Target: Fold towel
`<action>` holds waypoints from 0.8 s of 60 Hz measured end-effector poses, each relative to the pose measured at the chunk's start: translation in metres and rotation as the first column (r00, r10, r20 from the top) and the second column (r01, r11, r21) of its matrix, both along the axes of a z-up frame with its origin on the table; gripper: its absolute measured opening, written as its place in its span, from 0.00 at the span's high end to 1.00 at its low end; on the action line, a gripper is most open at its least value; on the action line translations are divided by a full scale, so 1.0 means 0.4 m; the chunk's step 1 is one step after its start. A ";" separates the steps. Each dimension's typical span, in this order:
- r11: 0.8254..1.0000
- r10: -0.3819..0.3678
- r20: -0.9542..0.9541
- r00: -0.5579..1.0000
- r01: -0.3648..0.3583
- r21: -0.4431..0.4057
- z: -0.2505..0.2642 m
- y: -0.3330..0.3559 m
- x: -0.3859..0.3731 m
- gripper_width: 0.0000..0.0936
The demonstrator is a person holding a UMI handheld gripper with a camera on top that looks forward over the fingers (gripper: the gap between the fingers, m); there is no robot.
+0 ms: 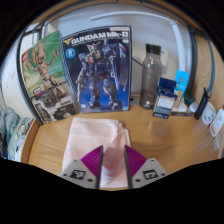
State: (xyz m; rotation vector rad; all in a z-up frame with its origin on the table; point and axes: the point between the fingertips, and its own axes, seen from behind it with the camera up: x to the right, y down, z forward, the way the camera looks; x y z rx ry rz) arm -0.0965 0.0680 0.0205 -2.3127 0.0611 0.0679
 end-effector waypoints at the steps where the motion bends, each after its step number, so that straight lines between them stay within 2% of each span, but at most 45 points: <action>1: 1.000 0.001 -0.004 1.000 -0.001 -0.006 -0.004 -0.002 0.006 0.47; 3: 1.000 0.005 -0.016 1.000 -0.005 -0.011 -0.006 -0.007 0.013 0.33; 7: 1.000 0.023 -0.054 0.998 -0.023 -0.008 0.021 -0.023 0.017 0.29; 13: 0.996 0.069 -0.084 0.994 -0.064 0.065 0.126 -0.041 0.018 0.20; 20: 0.983 0.149 -0.083 0.985 -0.138 0.124 0.274 -0.091 0.015 0.19; 29: 0.958 0.205 -0.065 0.977 -0.187 0.215 0.473 -0.192 0.022 0.13; 38: 0.947 0.205 -0.017 0.979 -0.194 0.256 0.580 -0.319 0.055 0.13; 48: 0.946 0.157 0.018 0.987 -0.156 0.284 0.620 -0.474 0.099 0.13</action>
